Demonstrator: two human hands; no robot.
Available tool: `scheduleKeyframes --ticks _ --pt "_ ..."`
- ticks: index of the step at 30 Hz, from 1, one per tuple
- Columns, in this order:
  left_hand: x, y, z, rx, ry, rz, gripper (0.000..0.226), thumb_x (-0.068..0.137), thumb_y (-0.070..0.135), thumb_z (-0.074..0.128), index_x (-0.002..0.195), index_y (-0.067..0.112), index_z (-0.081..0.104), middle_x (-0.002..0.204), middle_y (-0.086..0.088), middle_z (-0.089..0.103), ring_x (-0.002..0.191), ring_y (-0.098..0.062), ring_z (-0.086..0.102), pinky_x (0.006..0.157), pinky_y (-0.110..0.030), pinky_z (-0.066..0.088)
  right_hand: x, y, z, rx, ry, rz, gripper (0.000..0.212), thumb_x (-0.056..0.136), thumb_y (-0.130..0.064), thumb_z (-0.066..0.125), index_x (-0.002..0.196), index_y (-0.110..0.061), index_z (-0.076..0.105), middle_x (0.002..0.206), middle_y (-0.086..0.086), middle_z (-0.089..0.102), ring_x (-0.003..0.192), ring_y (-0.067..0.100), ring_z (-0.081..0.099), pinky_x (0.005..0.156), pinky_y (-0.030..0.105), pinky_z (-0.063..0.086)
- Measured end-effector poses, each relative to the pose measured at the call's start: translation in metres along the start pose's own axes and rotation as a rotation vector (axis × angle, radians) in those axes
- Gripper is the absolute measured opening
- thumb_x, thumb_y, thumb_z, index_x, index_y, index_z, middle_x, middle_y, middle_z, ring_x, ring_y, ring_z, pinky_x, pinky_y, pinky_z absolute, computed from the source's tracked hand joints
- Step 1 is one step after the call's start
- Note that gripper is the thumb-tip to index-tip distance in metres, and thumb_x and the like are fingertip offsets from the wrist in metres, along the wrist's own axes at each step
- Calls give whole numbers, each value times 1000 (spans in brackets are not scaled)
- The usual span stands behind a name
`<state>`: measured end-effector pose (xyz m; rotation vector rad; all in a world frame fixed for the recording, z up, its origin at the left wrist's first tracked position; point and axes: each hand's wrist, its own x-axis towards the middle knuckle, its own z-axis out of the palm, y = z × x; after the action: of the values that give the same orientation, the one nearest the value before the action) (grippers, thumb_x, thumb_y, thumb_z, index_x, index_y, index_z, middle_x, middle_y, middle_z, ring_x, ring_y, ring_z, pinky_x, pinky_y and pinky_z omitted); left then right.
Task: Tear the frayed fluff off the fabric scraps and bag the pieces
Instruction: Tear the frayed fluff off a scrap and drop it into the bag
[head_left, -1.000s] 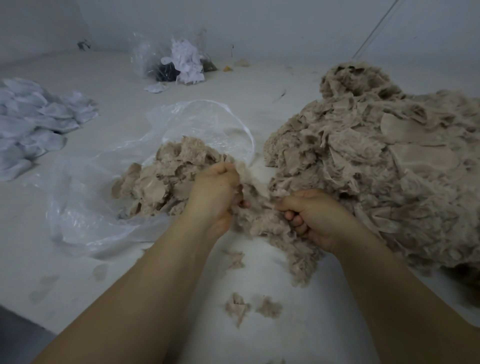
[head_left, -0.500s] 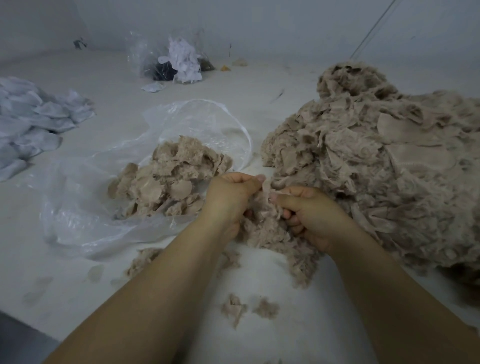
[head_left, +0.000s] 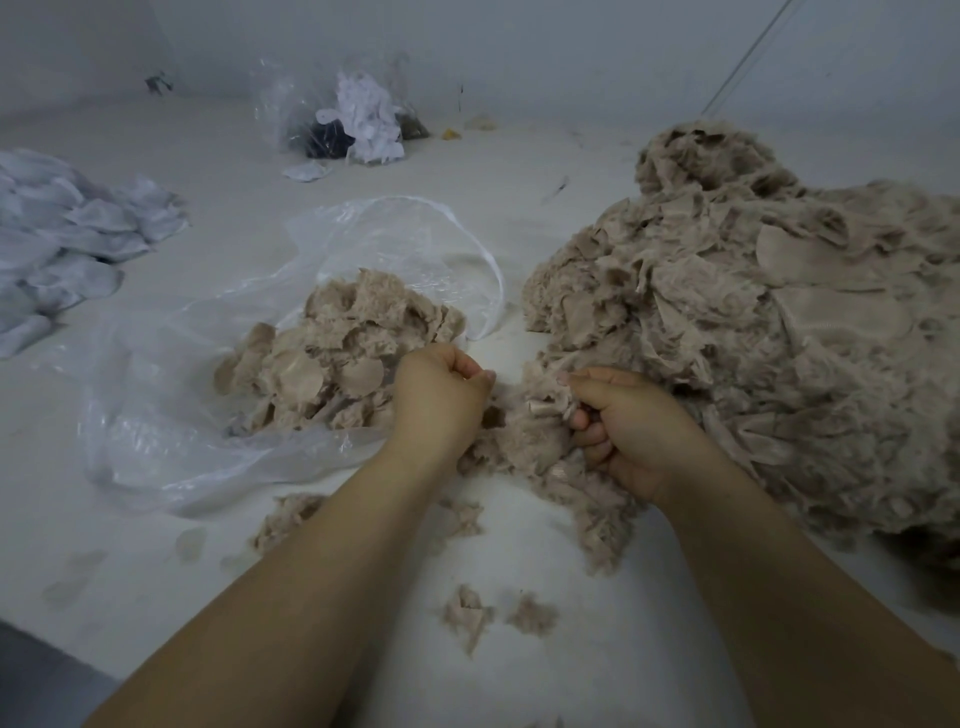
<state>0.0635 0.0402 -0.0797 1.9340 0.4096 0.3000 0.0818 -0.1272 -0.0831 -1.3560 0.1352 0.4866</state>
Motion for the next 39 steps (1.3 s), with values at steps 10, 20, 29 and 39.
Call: scheduleKeyframes --ticks 10,20,29,39 --pt "-2 2 1 319 -143 293 39 82 7 62 116 25 65 119 -1 52 96 -19 55 72 -27 43 -2 -1 1 -42 -29 -20 41 94 -21 62 53 -21 57 49 -1 44 37 6 27 35 14 19" --pt "-1 10 -3 115 -279 276 19 91 14 66 76 25 68 78 6 66 67 -10 59 62 -23 49 -2 0 0 -51 -50 -30 41 91 -27 66 52 -21 55 50 -1 44 38 6 27 36 14 19" --pt "0 18 -31 -350 -470 -3 15 92 -3 59 85 8 66 69 -12 52 51 -13 43 49 -24 38 1 2 1 -121 -51 -46 16 93 -28 63 81 -18 63 52 0 52 37 6 34 34 14 24" --pt "-9 28 -12 -271 -485 -58 11 91 -1 60 86 6 67 82 -18 59 73 -30 49 61 -34 46 -3 2 -3 -130 -176 -97 25 74 -38 75 91 -19 73 53 0 52 36 4 32 34 13 23"
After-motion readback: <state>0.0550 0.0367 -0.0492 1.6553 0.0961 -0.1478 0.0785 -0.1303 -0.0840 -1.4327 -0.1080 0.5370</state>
